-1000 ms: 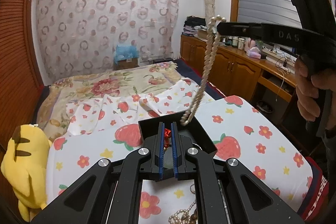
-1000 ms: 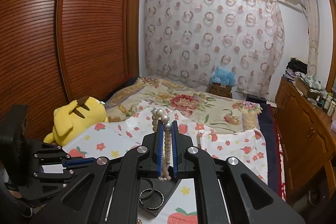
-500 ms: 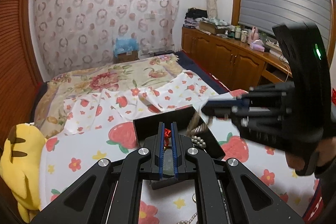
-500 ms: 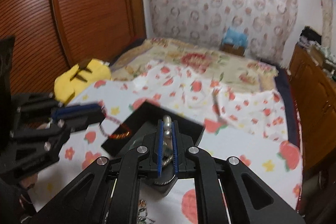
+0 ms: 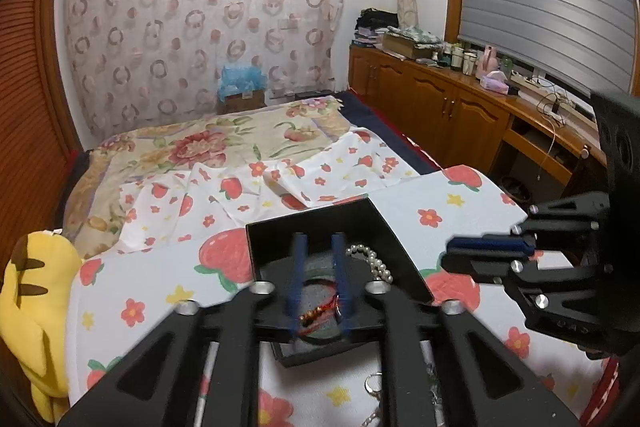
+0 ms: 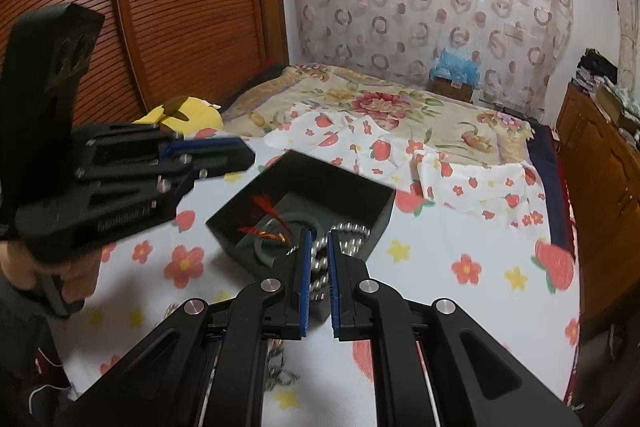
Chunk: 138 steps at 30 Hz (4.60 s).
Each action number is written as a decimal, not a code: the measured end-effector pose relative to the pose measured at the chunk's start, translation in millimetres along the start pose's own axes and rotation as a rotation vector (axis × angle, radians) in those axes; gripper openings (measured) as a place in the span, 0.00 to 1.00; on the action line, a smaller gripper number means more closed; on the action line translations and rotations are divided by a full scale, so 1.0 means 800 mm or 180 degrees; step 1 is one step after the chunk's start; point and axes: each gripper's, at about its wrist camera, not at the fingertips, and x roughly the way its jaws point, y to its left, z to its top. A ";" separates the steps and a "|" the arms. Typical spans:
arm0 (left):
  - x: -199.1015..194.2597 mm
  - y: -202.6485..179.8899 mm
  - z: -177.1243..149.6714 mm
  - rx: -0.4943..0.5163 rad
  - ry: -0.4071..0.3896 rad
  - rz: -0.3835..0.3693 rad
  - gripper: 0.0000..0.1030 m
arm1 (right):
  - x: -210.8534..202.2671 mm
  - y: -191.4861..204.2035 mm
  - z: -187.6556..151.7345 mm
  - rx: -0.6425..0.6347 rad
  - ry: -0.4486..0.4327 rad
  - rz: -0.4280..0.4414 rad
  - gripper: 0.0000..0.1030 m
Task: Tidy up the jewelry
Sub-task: 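Withdraw both tools from the box back toward the remaining jewelry, then grasp the wooden bead bracelet with the left tool while the right tool grasps the silver hair comb, then lower the bead bracelet into the box with the left tool while the right carries the comb over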
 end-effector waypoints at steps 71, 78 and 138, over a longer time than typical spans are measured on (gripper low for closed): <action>-0.062 -0.034 -0.202 -0.0191 0.0511 -0.0343 0.17 | -0.008 0.082 -0.142 -0.0425 0.0336 0.0066 0.45; -0.058 -0.026 -0.200 -0.0254 0.0514 -0.0303 0.21 | -0.009 0.082 -0.142 -0.0419 0.0331 0.0072 0.45; -0.077 0.015 -0.001 -0.0020 -0.0303 -0.0382 0.13 | 0.019 0.016 -0.009 -0.0280 -0.0019 0.0160 0.45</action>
